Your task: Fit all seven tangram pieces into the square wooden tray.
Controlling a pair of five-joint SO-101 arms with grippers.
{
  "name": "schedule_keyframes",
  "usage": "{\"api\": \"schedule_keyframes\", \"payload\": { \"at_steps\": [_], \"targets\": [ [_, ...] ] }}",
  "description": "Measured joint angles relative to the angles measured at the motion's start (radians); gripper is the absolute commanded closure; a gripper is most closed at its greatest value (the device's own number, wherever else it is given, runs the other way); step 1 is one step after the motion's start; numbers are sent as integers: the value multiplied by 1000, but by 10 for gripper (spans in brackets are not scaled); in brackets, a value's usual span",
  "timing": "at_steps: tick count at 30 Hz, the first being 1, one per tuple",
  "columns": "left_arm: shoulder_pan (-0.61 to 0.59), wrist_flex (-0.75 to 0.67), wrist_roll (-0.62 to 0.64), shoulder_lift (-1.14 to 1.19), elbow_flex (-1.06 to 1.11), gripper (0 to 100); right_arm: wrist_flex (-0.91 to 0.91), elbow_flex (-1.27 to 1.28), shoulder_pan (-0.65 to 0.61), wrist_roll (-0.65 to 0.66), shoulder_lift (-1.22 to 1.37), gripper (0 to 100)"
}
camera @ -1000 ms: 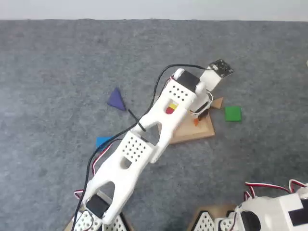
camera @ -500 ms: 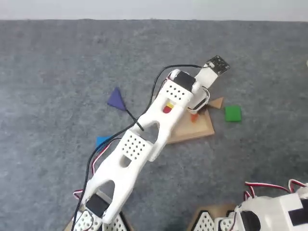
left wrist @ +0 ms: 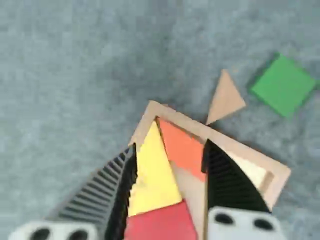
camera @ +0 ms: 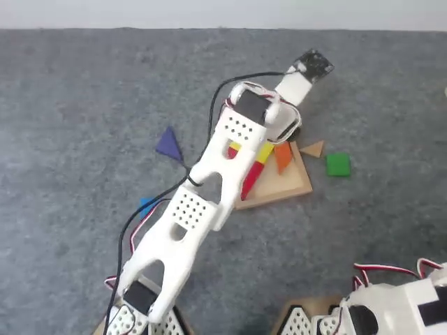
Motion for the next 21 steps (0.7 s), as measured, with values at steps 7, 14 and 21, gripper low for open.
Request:
{"api": "schedule_keyframes", "payload": {
  "at_steps": [7,14,21],
  "targets": [
    [-166,3,74,-210,60,798,26,0,-38,0,-20,939],
    [-311,3,86,-655,649,798,226,0,-198,0,-221,939],
    [-483,-40,-44,-1132,1306,794,358,92,-466,-68,-457,939]
  ]
}}
